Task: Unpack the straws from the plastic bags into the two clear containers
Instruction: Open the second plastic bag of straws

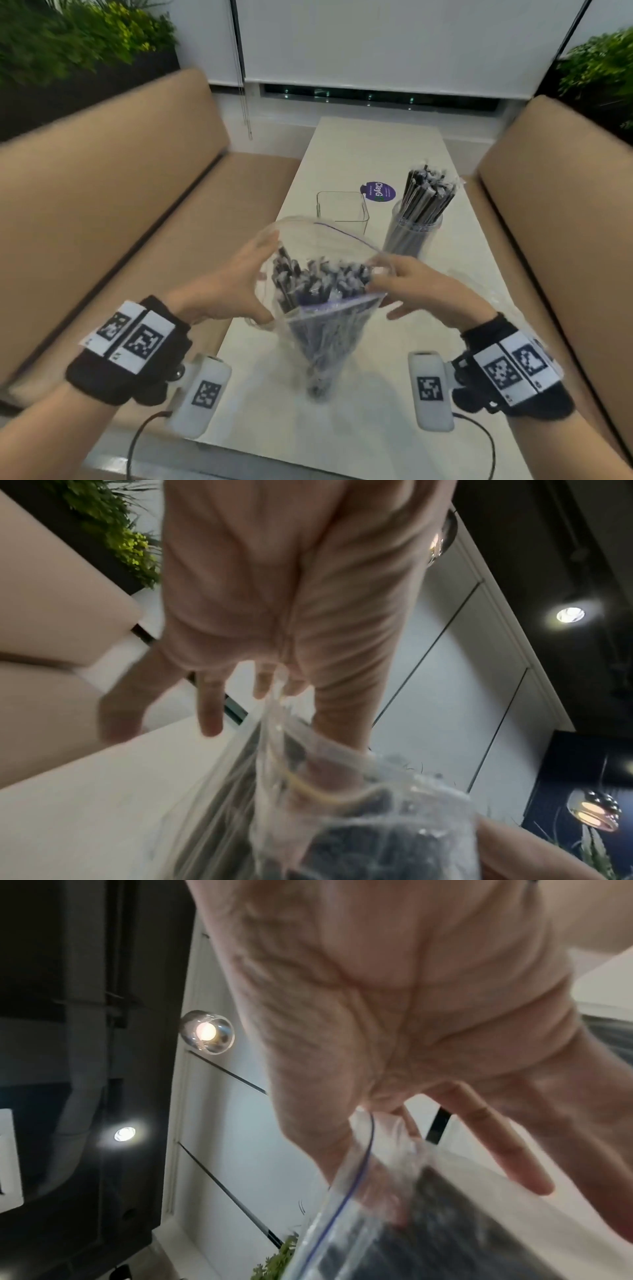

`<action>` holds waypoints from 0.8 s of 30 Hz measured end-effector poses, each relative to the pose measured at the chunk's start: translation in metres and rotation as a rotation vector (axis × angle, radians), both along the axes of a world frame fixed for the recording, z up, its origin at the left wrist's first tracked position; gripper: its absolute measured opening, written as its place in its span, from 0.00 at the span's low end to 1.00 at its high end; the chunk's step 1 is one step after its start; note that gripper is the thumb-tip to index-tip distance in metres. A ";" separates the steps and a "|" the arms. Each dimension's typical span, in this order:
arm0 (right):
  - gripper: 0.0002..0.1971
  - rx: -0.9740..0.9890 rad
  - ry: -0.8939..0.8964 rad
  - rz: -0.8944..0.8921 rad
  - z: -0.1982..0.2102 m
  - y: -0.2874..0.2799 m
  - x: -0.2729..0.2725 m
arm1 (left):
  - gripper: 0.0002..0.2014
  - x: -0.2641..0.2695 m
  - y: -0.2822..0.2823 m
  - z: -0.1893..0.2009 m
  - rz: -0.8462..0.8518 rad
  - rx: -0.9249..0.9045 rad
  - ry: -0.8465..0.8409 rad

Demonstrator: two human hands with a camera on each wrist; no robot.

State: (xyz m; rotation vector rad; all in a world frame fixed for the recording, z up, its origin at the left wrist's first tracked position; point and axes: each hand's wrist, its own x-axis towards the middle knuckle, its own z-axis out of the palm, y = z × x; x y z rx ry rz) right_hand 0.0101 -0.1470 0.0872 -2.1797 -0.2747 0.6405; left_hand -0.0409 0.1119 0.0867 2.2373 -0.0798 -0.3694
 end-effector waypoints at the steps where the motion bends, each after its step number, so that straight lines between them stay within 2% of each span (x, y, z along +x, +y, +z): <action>1: 0.15 0.008 0.031 0.045 -0.005 0.002 -0.003 | 0.60 0.001 -0.004 -0.006 -0.016 -0.037 0.005; 3: 0.09 0.072 0.004 0.058 -0.010 0.010 -0.010 | 0.60 0.000 -0.012 -0.015 -0.034 -0.240 0.081; 5: 0.09 0.110 -0.120 -0.031 -0.013 0.010 -0.011 | 0.61 -0.001 -0.016 -0.018 0.001 -0.440 0.131; 6: 0.10 0.145 -0.190 -0.092 -0.015 0.008 -0.010 | 0.61 -0.002 -0.016 -0.017 0.010 -0.475 0.128; 9: 0.07 0.443 -0.265 -0.298 -0.021 -0.003 -0.005 | 0.60 -0.005 -0.005 -0.012 -0.008 -0.403 0.091; 11: 0.07 0.602 -0.216 -0.422 -0.025 -0.001 -0.007 | 0.63 -0.009 -0.004 -0.013 -0.063 -0.280 0.055; 13: 0.10 0.669 -0.148 -0.440 -0.031 0.012 -0.014 | 0.68 -0.013 -0.015 -0.019 -0.127 -0.157 0.008; 16: 0.14 0.631 -0.087 -0.357 -0.041 0.029 -0.025 | 0.70 -0.010 -0.026 -0.035 -0.125 -0.070 -0.086; 19: 0.15 0.603 -0.124 -0.361 -0.037 0.019 -0.029 | 0.62 -0.011 -0.017 -0.045 -0.047 -0.058 -0.142; 21: 0.14 0.474 -0.145 -0.377 -0.032 0.005 -0.034 | 0.56 -0.016 -0.011 -0.042 0.032 -0.067 -0.185; 22: 0.14 0.388 -0.089 -0.350 -0.031 -0.001 -0.039 | 0.54 -0.017 -0.009 -0.041 0.081 -0.089 -0.205; 24: 0.16 0.308 0.164 -0.242 -0.032 -0.002 -0.053 | 0.51 -0.016 -0.010 -0.043 0.198 -0.156 -0.216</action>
